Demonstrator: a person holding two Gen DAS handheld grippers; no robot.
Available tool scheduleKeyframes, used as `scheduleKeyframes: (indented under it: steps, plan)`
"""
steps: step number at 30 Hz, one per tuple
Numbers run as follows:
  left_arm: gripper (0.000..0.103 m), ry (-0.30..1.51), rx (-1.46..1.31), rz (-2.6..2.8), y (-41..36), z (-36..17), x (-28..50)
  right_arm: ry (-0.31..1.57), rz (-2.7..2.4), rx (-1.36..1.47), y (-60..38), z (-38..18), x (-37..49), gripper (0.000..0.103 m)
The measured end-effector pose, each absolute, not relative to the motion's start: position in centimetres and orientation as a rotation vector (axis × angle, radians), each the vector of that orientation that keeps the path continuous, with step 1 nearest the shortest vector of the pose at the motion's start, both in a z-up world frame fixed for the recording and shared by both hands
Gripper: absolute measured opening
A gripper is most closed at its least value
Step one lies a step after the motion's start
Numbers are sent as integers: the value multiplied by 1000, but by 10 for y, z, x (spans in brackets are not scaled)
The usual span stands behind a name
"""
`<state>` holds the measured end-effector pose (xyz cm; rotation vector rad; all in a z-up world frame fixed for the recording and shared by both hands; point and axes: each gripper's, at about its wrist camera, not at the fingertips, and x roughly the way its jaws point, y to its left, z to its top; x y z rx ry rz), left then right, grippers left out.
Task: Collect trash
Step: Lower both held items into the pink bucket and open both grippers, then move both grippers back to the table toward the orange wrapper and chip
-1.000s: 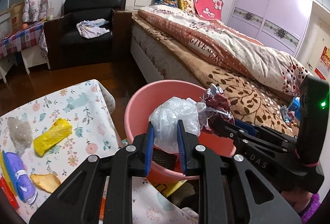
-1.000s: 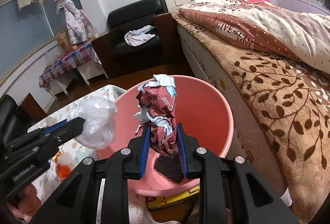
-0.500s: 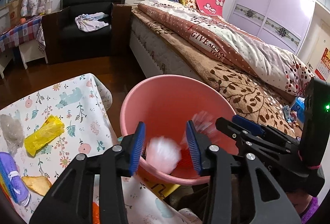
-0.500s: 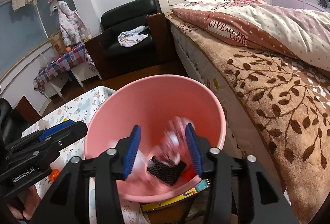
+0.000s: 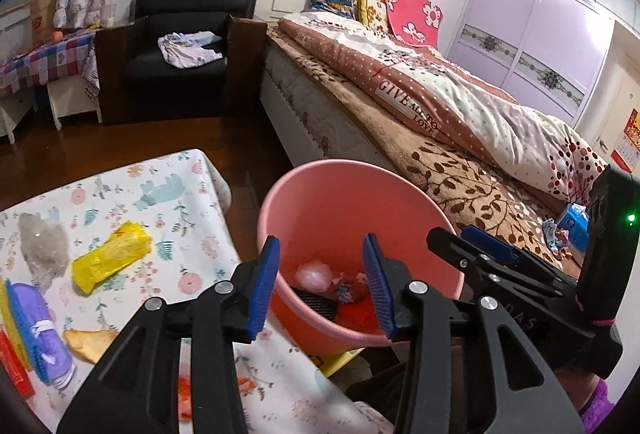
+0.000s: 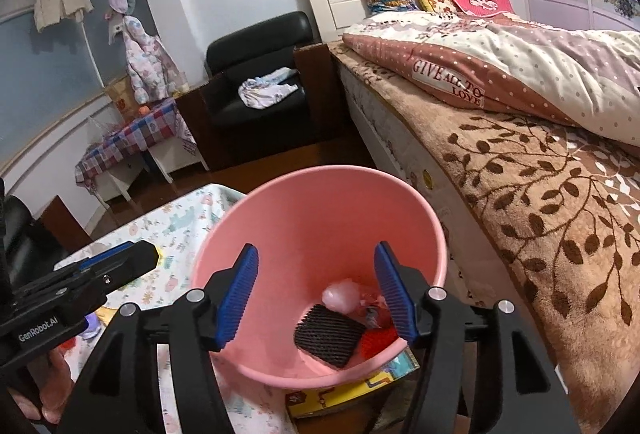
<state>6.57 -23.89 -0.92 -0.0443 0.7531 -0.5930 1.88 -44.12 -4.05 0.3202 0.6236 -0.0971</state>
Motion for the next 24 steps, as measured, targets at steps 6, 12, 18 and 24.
scheduleKeyframes:
  steps: [6,12,18,24]
  plan:
    - [44,733,-53,-573,-221,2,55,600,-49,312,-425,-29,12,60]
    - [44,710,-47,-548,-198,10,42,580,33,300,-400,-18,3,60]
    - [44,706,-61,-487,-162,12,32,590,110,292,-374,-15,-3,60]
    - [43,703,-76,-400,-119,11,22,606,166,271,-350,-17,-7,60]
